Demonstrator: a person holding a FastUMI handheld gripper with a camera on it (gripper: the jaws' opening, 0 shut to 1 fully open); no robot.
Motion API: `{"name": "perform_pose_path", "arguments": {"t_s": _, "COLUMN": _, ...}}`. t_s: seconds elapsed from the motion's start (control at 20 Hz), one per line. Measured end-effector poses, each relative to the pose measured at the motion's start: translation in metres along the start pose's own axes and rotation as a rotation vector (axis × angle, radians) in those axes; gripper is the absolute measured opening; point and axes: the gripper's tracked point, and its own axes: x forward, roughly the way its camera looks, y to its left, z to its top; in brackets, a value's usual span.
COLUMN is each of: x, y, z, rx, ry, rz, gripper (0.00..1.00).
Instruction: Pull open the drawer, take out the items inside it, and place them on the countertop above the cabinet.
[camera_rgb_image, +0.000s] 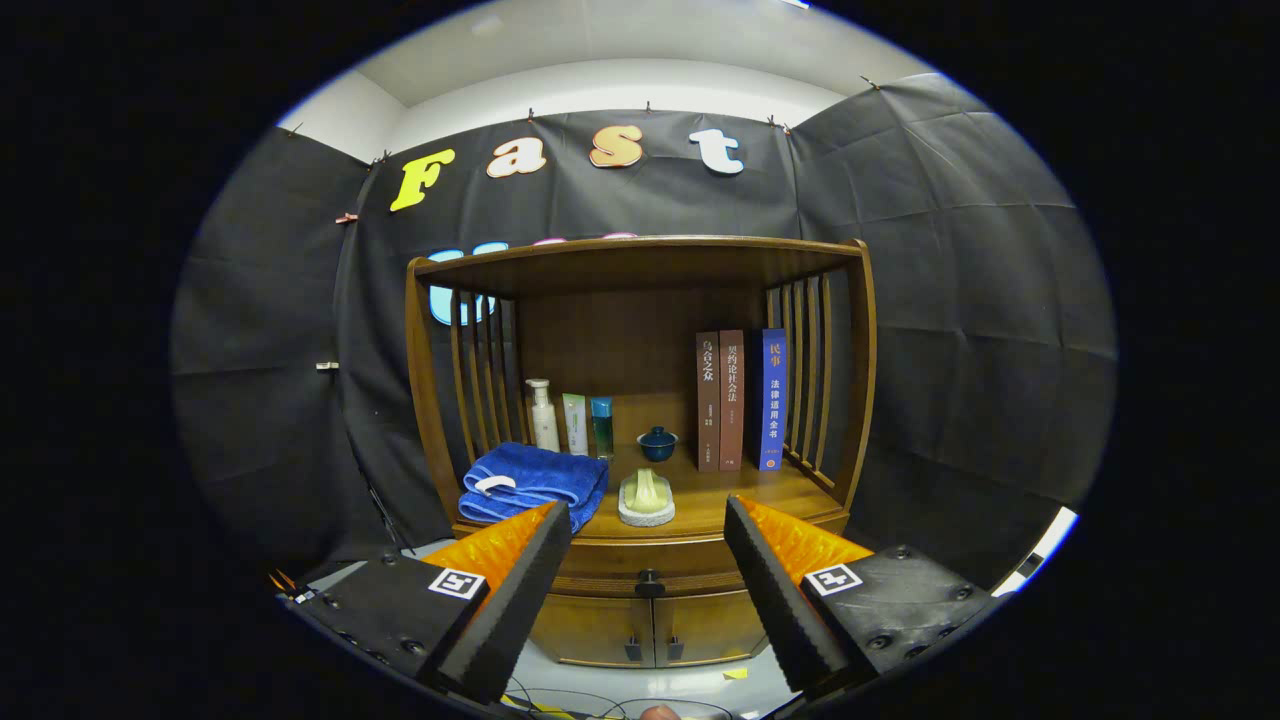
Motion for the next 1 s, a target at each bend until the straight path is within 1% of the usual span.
{"name": "perform_pose_path", "arguments": {"t_s": 0.2, "x": -0.0011, "y": -0.004, "z": 0.0035, "rx": 0.021, "ry": -0.008, "rz": -0.003, "gripper": 1.0}}
{"name": "perform_pose_path", "arguments": {"t_s": 1.0, "x": 0.0026, "y": -0.0073, "z": 0.0016, "rx": 0.012, "ry": -0.002, "rz": -0.001, "gripper": 1.0}}
